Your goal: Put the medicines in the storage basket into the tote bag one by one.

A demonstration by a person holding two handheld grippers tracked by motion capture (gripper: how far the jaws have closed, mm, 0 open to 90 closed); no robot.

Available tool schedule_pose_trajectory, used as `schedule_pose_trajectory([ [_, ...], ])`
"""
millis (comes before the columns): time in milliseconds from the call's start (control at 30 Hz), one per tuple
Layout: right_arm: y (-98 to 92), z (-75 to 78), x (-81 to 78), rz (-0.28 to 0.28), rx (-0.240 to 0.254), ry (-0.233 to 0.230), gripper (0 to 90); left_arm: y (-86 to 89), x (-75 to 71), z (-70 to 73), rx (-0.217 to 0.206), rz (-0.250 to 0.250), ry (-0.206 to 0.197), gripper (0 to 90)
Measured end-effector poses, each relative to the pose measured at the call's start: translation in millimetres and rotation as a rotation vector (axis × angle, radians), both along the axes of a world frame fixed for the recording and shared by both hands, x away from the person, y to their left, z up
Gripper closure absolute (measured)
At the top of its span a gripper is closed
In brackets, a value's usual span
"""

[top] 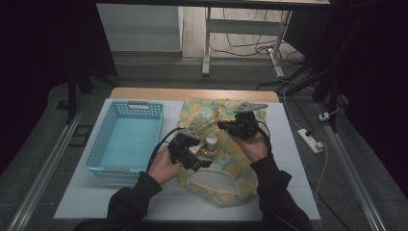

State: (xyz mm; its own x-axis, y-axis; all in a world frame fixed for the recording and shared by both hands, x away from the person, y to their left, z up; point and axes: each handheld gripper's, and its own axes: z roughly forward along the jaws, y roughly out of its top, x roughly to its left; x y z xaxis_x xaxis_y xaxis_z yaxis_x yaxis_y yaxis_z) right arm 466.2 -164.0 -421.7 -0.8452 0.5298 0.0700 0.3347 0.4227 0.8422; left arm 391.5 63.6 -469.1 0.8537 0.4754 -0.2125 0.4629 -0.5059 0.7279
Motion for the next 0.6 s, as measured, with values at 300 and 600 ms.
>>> schedule_pose_trajectory([
  [300,0.0,0.2,-0.3,0.003,-0.001,-0.001,89.6,1.3,-10.5,-8.6,-0.013,0.005,-0.011,0.1],
  [600,0.5,0.3,-1.0,0.004,-0.003,-0.002,89.6,-2.1,-20.8,-18.1,-0.003,-0.013,0.000,0.5],
])
